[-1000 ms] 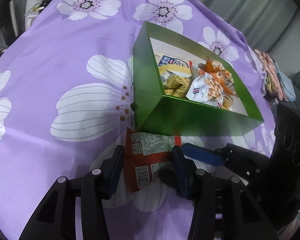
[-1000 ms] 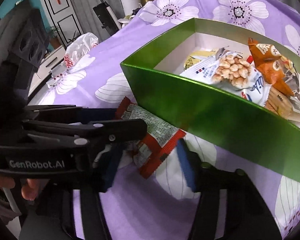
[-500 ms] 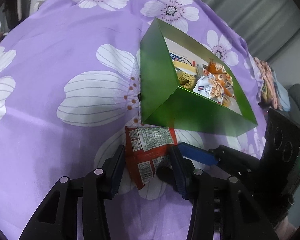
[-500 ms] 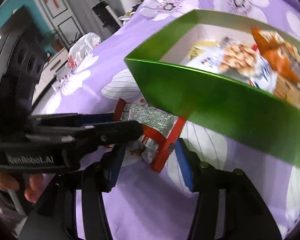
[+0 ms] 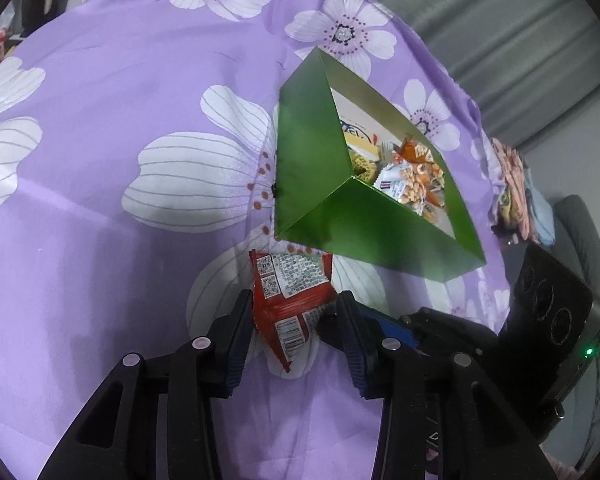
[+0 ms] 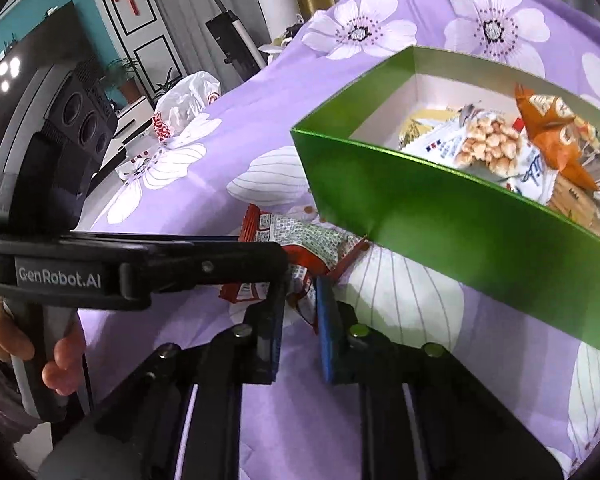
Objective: Organize snacks
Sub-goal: 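Lift the red-and-white bag and carry it over the green box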
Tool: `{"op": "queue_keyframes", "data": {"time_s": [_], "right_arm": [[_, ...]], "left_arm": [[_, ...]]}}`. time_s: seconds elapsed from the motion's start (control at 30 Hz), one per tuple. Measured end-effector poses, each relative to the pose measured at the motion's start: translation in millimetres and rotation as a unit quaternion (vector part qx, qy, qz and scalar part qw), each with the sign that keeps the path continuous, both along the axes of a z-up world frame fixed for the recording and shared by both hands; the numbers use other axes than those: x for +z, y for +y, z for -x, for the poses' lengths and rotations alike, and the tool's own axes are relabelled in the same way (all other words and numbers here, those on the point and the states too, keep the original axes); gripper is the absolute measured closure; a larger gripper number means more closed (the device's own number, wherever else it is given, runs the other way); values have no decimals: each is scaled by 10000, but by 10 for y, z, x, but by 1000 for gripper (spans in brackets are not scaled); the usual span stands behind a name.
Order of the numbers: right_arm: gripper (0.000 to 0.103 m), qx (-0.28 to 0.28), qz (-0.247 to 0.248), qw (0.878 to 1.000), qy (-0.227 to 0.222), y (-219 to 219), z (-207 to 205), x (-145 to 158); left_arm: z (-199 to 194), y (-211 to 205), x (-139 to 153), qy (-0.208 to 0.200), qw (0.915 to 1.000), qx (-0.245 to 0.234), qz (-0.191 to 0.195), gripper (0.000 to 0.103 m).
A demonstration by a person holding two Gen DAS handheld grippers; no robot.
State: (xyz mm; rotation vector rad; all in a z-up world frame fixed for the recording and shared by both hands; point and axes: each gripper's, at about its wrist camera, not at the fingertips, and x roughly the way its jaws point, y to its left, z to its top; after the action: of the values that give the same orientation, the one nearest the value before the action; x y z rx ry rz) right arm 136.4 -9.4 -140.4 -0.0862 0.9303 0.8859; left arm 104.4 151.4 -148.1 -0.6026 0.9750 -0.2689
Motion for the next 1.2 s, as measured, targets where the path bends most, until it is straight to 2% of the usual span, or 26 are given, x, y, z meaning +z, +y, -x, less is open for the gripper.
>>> {"op": "queue_keyframes", "data": {"time_s": [0.1,0.2,0.5,0.6,0.77,1.0,1.2], "right_arm": [[95,37,-61,9999,-77,-73,71,87],[96,61,-66,9999,-89,-118,112,118],[97,-28,-261,9996,-58,-237,216,173],[97,-91,-371,9992,-98,-295,238,256],[97,-208,-545,9975,-391,-433,235,521],[97,-455,-744,9931,-787,-647,70,885],[98,-762,-828,9893,-931,-886,-262,1017]], "left_arm": [[47,0,80,-93,9999,-41,90,62],[70,-20,192,-254,9996,-84,128,62],[127,-86,332,-333,9993,-146,103,66],[134,-106,394,-379,9990,-158,192,66],[95,-213,637,-614,9977,-269,118,66],[-177,-449,981,-917,9947,-461,-19,66],[-566,-627,945,-814,9949,-596,62,66]]}}
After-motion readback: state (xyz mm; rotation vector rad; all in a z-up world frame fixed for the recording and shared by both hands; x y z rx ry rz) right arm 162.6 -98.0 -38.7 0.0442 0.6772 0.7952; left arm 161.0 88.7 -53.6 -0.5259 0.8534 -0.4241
